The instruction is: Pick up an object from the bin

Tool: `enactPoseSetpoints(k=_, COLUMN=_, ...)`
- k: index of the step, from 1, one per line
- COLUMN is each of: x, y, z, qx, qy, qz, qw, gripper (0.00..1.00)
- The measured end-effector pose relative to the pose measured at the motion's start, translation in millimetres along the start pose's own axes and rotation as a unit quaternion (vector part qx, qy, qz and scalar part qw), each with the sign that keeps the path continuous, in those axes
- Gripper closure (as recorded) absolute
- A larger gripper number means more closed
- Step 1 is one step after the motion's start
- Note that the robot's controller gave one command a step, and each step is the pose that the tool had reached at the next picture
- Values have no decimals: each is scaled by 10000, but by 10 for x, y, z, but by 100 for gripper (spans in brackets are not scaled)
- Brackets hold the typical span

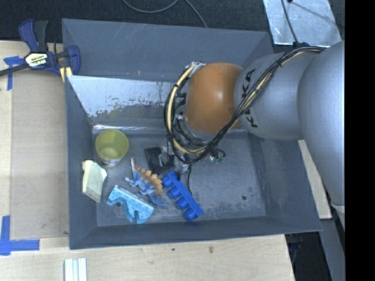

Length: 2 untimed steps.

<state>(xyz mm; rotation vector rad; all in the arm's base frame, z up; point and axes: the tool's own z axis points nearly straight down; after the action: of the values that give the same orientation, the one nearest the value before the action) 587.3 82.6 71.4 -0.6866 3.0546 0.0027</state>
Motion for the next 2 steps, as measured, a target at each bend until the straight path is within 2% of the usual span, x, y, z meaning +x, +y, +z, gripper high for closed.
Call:
enactPoseSetpoints(k=1, x=48, y=4, z=-311, qx=-16, qy=51, qz=-14, qw=10000, gripper=100)
enactPoseSetpoints(k=2, x=46, y=-6, z=-472, qx=-10, qy=34, qz=-14, qw=10000, gripper=100)
